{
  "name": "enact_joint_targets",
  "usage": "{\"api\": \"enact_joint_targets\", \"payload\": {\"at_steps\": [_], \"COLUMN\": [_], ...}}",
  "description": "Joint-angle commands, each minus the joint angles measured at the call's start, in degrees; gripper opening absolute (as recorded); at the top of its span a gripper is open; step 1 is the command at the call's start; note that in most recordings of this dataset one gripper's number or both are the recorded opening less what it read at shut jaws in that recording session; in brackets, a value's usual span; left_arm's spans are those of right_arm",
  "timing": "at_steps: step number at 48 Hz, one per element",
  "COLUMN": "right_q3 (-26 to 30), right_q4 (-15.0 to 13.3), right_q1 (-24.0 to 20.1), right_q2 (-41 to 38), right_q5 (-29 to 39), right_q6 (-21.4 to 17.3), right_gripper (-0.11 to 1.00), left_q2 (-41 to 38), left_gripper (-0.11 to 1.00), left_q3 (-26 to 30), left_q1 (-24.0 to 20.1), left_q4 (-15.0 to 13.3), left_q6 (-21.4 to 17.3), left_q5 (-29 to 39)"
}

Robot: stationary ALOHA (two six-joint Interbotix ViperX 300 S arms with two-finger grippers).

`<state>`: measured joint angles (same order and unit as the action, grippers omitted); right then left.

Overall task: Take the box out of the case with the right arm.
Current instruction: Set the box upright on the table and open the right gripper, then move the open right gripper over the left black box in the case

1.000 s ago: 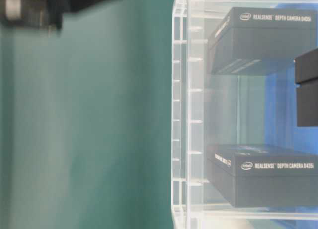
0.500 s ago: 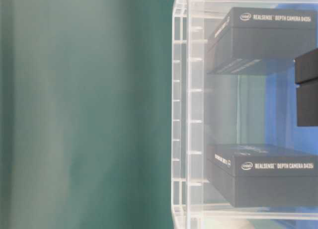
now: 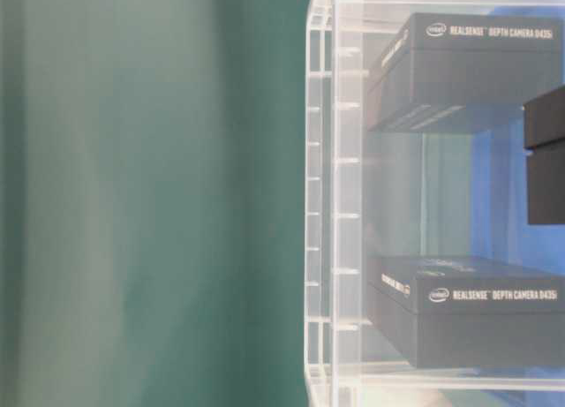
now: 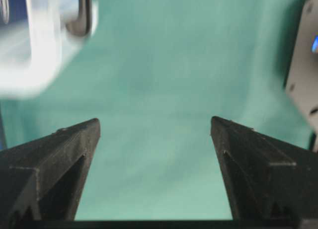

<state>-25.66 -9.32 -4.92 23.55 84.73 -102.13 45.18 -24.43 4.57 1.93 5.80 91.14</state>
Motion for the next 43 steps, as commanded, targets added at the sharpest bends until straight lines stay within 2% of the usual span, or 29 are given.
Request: {"api": "enact_joint_targets", "payload": {"at_steps": [1,10,15,43], "right_q3": [0.2,-0.2,-0.2,0.2], "right_q4": [-0.3,-0.3,-0.3,0.3], "right_q1": [4.8,13.2,15.6,16.3], "right_q2": [1.3,1.8,1.8,1.8], "right_q5": [-0.3,-1.5,-2.1,-3.7], "right_q6": [4.1,13.7,16.4,16.6], "right_gripper": [0.87,0.87,0.87,0.87], "left_q2": [-0.3,-0.3,-0.4,-0.6], "left_gripper": [0.0,0.0,0.0,0.0], "left_q3": [0.7,0.7,0.7,0.8], "left_q1": [0.1,0.1,0.1,0.1], "left_q4": [-0.1,0.0,-0.1,-0.1], "left_q6": [0.2,0.2,0.2,0.3], "left_q5": [-0.3,-0.3,-0.3,-0.2]}}
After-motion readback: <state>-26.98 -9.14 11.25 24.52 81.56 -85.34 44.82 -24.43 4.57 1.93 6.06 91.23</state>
